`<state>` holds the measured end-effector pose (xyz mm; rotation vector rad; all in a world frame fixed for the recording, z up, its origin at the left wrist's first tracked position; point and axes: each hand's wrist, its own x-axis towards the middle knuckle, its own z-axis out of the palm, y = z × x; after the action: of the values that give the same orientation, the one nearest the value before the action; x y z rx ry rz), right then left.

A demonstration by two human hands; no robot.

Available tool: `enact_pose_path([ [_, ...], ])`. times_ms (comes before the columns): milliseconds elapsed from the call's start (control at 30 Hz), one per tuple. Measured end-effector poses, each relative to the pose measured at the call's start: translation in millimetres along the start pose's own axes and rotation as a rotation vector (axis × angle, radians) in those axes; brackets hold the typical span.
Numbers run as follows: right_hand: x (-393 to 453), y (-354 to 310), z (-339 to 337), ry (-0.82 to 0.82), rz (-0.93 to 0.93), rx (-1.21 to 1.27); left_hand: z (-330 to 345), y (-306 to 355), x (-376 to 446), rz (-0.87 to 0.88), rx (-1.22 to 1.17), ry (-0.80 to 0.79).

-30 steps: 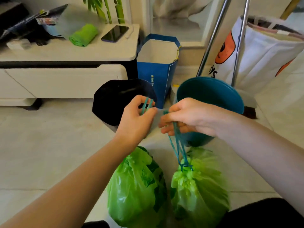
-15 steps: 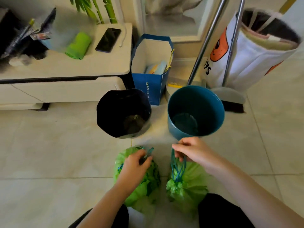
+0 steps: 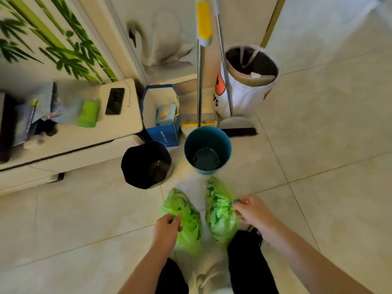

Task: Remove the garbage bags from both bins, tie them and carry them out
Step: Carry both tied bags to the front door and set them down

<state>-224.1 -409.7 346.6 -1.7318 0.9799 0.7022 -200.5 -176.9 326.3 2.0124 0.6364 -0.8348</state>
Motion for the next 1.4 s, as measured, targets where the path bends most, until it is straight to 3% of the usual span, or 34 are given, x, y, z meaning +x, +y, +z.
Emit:
enact_pose_path([
  [267, -99.4, -5.4, -66.8, 0.144, -0.05, 0.242, -11.7, 58.8, -97.4, 0.184, 0.048, -0.144],
  [533, -188.2, 38.6, -146.3, 0.306, -0.075, 0.414, 44.2, 120.6, -184.1, 0.319, 0.141, -0.28],
  [700, -227.2, 69.5, -224.6, 0.355, -0.096, 0.608, 99.8, 173.0, -236.0, 0.42, 0.224, -0.3],
  [833, -245.0, 104.4, -283.7, 0.394, -0.102, 0.614, 157.6, 211.6, -266.3, 0.475, 0.216, -0.307],
  [1033, -264.4, 156.2, -354.7, 0.535, -0.06, 0.679, 253.9, 256.7, -302.3, 0.394, 0.112, -0.448],
  [1400, -286.7, 242.1, -464.0, 0.894, 0.073, 0.751, 425.1, 354.6, -363.6, 0.53, 0.264, -0.82],
])
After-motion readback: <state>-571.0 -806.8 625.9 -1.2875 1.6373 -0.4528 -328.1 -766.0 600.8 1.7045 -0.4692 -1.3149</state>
